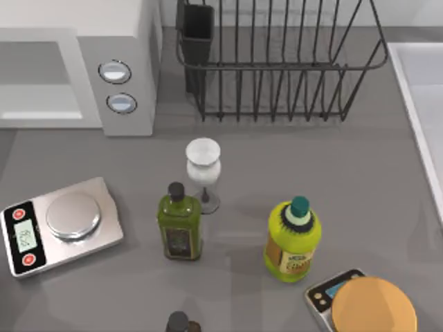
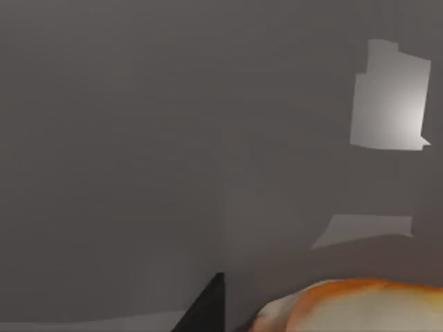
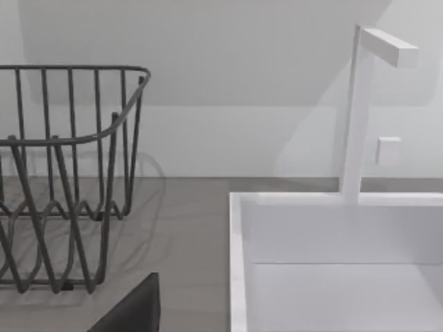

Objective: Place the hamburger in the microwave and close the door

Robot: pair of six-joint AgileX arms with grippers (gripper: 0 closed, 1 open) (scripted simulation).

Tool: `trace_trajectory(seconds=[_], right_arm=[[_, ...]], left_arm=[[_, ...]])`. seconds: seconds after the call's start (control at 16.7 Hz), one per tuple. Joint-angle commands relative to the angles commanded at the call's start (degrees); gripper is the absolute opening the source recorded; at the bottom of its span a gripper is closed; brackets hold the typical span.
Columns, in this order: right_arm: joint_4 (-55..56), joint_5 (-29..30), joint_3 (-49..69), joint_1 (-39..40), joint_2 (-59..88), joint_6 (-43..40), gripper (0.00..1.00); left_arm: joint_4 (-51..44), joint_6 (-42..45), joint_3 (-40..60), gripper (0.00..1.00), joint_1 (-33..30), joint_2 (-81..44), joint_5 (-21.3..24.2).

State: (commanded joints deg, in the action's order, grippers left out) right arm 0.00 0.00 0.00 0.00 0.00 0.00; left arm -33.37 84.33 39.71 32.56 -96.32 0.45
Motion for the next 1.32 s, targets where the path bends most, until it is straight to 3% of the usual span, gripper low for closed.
trace_trajectory(seconds=[0.18, 0.24, 0.48, 1.02, 1.32], right_arm=[[0.00, 0.00, 0.00, 0.00, 0.00, 0.00, 1.00], [0.00, 0.00, 0.00, 0.00, 0.00, 0.00, 1.00], [0.00, 0.00, 0.00, 0.00, 0.00, 0.00, 1.00], [0.00, 0.00, 0.00, 0.00, 0.00, 0.00, 1.00], [0.00, 0.00, 0.00, 0.00, 0.00, 0.00, 1.00]], left_arm=[[0.00, 0.00, 0.00, 0.00, 0.00, 0.00, 0.00], [-4.40, -1.55, 1.70, 0.00, -4.38, 4.66, 0.59], [-7.75, -1.99, 4.12, 0.00, -3.85, 6.05, 0.49], [-27.94, -1.77, 16.15, 0.00, -4.64, 13.56, 0.60], [-29.96, -1.95, 17.44, 0.00, -4.62, 14.49, 0.58]])
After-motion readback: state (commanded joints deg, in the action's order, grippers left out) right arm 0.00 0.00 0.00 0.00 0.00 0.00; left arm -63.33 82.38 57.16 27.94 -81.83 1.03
